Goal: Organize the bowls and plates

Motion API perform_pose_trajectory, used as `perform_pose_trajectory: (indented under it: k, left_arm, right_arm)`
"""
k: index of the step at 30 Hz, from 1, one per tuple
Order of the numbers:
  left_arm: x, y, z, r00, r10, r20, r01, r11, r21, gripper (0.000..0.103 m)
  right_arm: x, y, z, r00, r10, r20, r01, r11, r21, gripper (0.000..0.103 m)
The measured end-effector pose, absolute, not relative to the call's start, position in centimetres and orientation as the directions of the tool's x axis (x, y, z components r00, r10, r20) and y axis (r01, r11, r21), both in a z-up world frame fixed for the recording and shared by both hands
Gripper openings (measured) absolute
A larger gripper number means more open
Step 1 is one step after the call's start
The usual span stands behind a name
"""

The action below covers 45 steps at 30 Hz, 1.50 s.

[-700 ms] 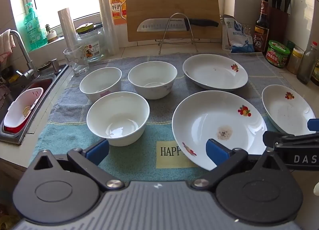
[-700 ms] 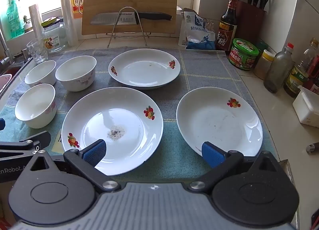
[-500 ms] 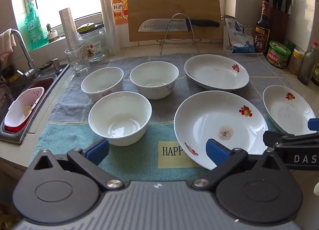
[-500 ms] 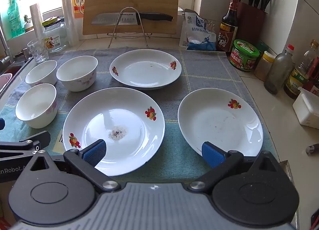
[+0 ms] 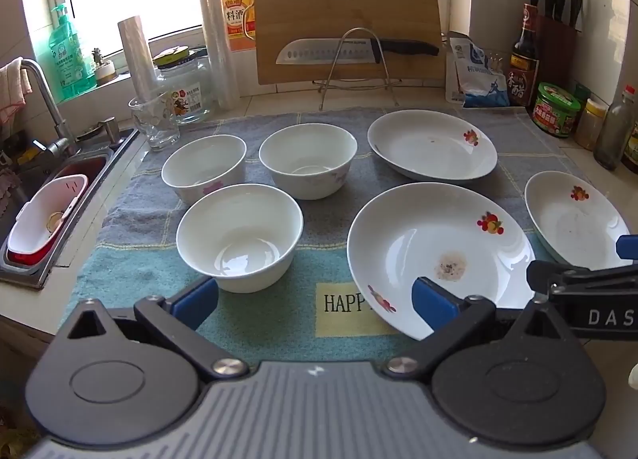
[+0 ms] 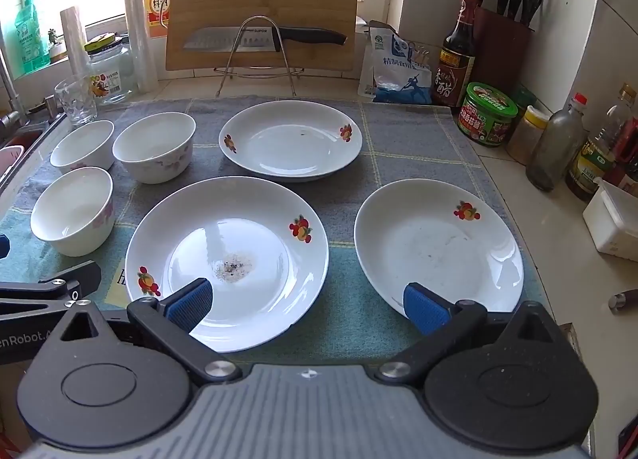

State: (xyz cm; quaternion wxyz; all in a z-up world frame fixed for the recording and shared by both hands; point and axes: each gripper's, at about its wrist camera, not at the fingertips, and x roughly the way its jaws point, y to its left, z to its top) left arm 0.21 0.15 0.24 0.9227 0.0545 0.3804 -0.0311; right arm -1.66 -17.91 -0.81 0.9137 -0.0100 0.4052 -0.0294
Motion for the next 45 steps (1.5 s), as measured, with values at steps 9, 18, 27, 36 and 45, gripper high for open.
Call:
perform_pose_trajectory:
  k: [9, 18, 27, 36, 45]
  left_arm:
    - [0.18, 0.16, 0.18, 0.711, -0.017, -0.703, 0.099, 0.992, 0.076, 0.102]
    - [0.26, -0.04, 0.31, 0.712, -0.018, -0.702, 0.097, 0.993, 0.072, 0.102]
    - [0.25, -0.05, 0.14, 0.711, -0.016, -0.703, 0.095, 0.993, 0.074, 0.102]
    - [0.29, 0.06, 0.12, 0.709, -0.017, -0.705, 0.095, 0.993, 0.072, 0.102]
    - [0.25, 0.11, 0.12, 0.708, -0.019, -0.706, 0.096, 0.993, 0.070, 0.102]
  right_arm:
    - [-1.66, -18.05, -0.63, 0.673, -0.063, -0.737, 0.043, 0.998, -0.046, 0.103]
    - [-1.53, -18.10, -0.50, 0.675, -0.063, -0.735, 0.041, 0.998, -0.047, 0.103]
    - [-1.45, -18.10, -0.61, 0.677, -0.059, -0.734, 0.036, 0.998, -0.047, 0.103]
    - [-1.44, -17.91, -0.68, 0.679, -0.059, -0.732, 0.033, 0.998, -0.049, 0.103]
    - [-1.42, -17.92, -0.62, 0.680, -0.060, -0.730, 0.033, 0.998, -0.051, 0.103]
